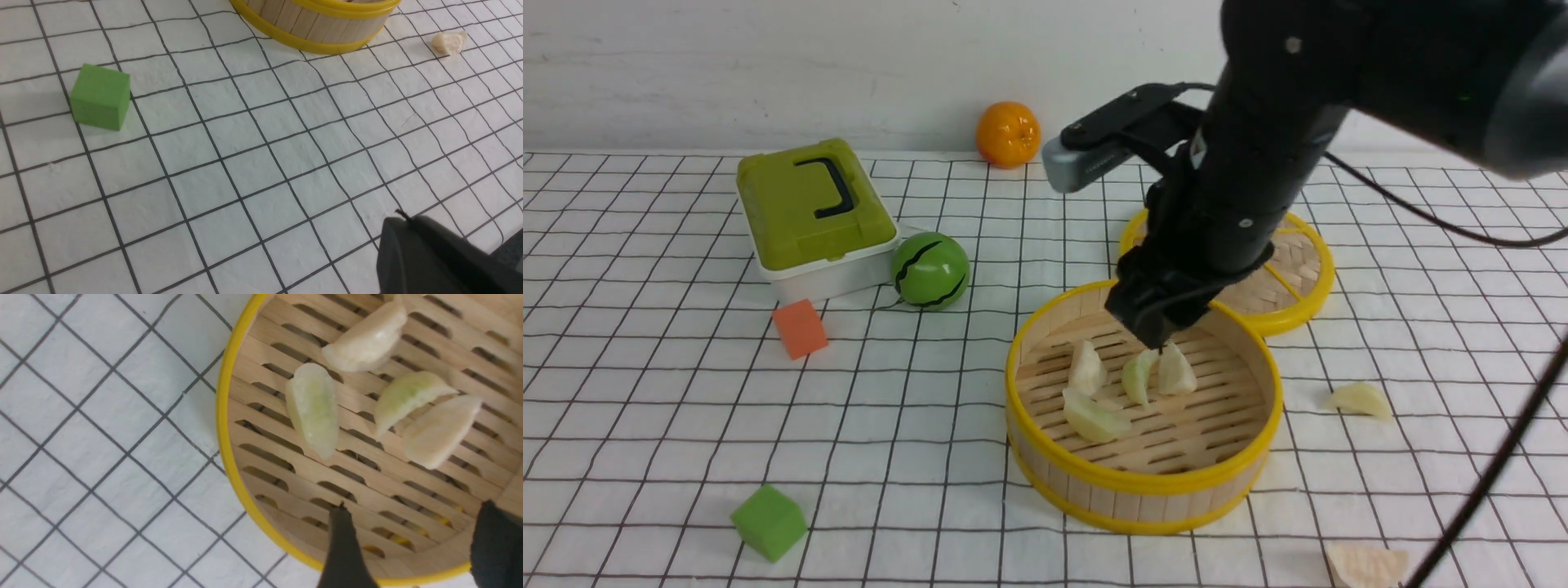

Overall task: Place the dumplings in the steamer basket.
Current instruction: Use the right arm to grab a dumpling

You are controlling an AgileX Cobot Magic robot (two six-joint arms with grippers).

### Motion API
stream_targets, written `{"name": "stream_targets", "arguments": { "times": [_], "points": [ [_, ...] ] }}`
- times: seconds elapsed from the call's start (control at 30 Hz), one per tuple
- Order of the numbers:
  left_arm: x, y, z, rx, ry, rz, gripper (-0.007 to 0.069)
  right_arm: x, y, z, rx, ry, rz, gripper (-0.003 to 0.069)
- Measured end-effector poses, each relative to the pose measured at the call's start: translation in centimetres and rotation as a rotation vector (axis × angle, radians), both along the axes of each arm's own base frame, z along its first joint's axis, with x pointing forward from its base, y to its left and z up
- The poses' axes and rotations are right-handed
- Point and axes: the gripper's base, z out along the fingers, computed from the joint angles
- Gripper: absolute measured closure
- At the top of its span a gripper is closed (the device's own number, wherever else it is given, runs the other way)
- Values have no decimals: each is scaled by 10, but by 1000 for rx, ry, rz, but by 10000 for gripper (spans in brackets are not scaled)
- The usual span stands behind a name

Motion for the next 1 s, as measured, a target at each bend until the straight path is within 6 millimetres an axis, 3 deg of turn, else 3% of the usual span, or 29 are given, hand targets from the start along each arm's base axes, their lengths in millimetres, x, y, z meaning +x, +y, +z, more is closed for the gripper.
{"name": "stream_targets", "arguments": {
  "times": [0.1, 0.23, 0.43, 0.53, 0.73, 1.0],
  "points": [
    [0, 0, 0, 2, -2, 1, 622, -20, -16, 9, -33, -22, 27, 294],
    [0, 0, 0, 2, -2, 1, 620, -41, -35, -9, -126, 23, 48, 307],
    [0, 0, 0, 2, -2, 1, 615, -61, -59, -74, -292, 202, 52, 308],
    [0, 0, 0, 2, -2, 1, 613, -63, -83, -99, -325, 273, -2, 308],
    [0, 0, 0, 2, -2, 1, 610, -52, -118, -126, -273, 234, -100, 308],
    [0, 0, 0, 5, -3, 1, 606, -56, -120, -153, -213, 129, 143, 308]
  ]
}}
